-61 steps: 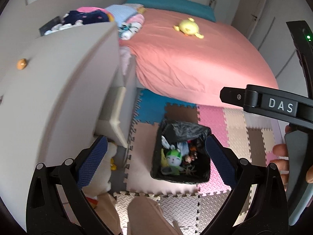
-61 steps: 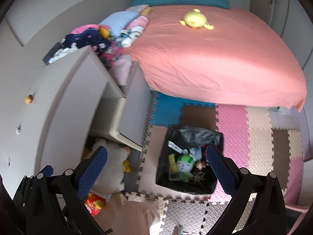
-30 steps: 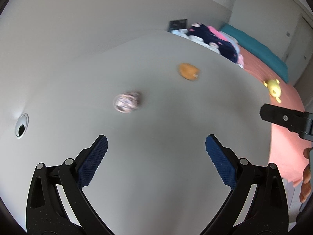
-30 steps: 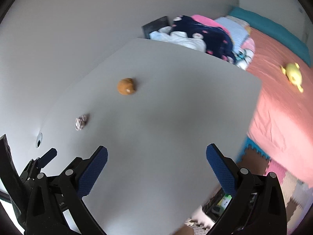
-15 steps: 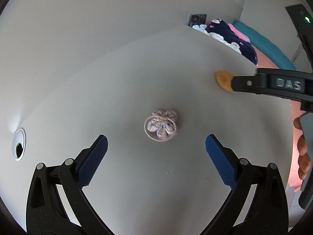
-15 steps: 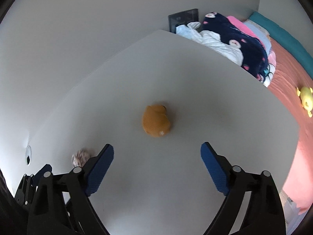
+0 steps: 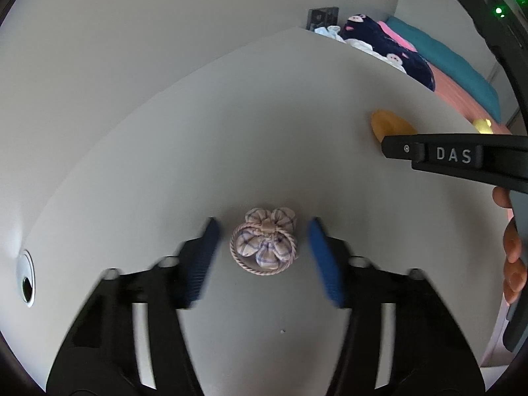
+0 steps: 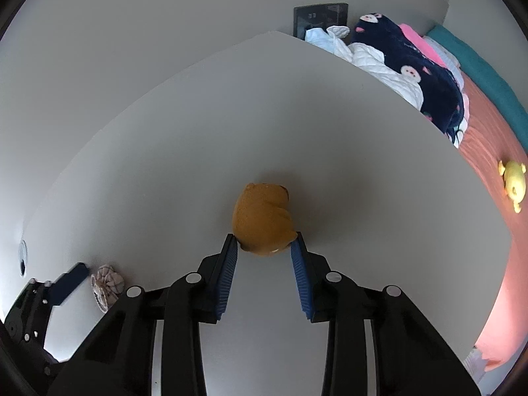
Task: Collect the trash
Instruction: 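Grasp the lace flower with the left tool while the right tool grasps the brown teddy bear, then carry the lace flower and teddy bear over the trash bin and release both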
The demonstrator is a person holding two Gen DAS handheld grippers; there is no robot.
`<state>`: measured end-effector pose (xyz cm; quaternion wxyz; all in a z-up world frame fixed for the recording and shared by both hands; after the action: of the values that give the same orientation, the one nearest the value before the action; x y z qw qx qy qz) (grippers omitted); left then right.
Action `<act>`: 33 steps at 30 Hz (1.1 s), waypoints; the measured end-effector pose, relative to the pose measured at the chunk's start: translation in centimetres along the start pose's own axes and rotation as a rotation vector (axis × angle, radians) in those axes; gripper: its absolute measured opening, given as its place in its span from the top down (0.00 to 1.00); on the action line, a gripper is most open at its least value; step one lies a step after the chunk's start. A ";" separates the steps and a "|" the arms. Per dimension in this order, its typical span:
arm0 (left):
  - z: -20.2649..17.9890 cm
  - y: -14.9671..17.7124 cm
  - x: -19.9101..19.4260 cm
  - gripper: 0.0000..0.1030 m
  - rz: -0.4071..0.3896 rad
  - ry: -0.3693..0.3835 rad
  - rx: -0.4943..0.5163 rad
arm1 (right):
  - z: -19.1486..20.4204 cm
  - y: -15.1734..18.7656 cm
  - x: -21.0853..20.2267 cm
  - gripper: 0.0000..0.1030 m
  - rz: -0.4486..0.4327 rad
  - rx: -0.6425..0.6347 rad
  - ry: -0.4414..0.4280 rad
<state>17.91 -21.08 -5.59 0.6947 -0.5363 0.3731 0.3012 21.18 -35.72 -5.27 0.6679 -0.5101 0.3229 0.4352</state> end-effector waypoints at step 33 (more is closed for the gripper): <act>-17.9 7.5 -15.3 0.78 -0.126 0.177 0.195 | -10.9 15.0 -19.2 0.66 -0.209 0.177 0.006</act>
<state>0.02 -36.86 0.74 0.7252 -0.5130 0.4262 0.1708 -0.30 -49.54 2.59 0.7512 -0.4813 0.3071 0.3313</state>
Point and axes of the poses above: each gripper's, at about its wrist camera, not at the fingertips, and x roughly the way its jaws point, z to its left, y to its underside, the point moved 9 cm from there along x, roughly the way its jaws point, and after that the axes turned 12 degrees about -y, right-handed, at the moved point
